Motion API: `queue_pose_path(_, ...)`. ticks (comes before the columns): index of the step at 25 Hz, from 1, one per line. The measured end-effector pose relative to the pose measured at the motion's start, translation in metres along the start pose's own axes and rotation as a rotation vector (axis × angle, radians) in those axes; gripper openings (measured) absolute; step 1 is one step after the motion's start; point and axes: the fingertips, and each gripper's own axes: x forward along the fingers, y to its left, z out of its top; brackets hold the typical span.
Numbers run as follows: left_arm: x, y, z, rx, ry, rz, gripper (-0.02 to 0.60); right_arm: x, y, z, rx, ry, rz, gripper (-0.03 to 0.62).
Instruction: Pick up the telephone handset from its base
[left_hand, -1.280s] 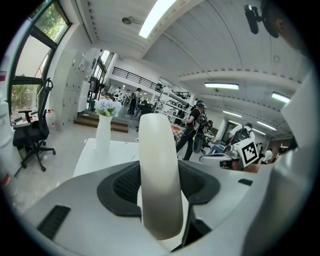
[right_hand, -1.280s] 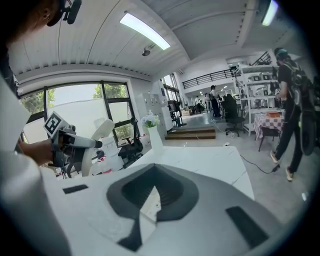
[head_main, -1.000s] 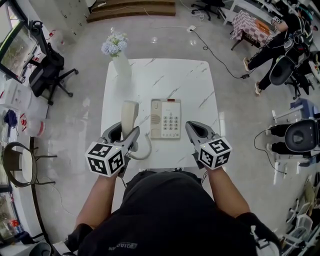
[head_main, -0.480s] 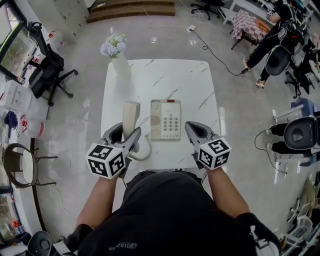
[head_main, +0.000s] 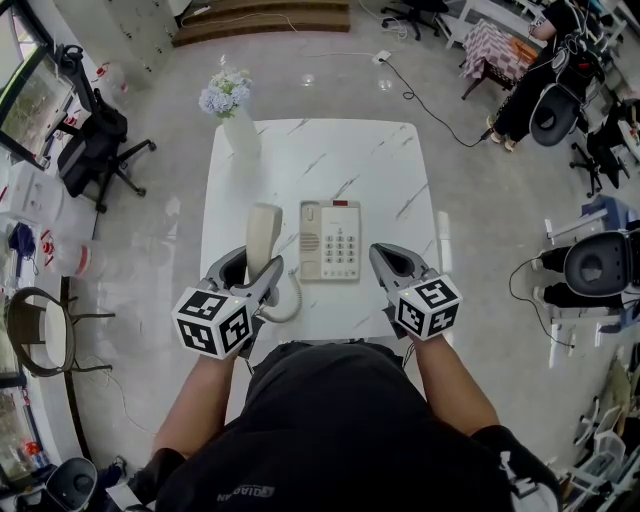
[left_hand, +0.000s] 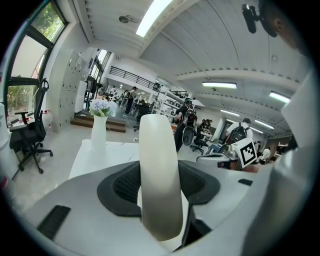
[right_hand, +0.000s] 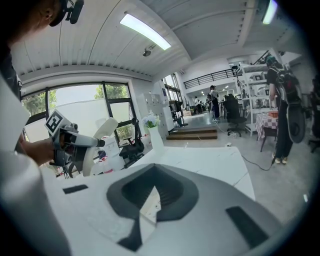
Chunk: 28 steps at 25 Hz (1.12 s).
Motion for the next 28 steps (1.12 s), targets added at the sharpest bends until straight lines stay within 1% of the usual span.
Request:
queue_pose_path(7,0.004,-0.003,-0.006,-0.005,0.011,0.000,0.219,0.000,0.002,-0.004,-0.006,0.008,0.012,0.001)
queue_pose_path(28,0.012,-0.006,-0.002,-0.009,0.008,0.011,0.219,0.000,-0.007,-0.003,-0.009,0.015,0.019,0.000)
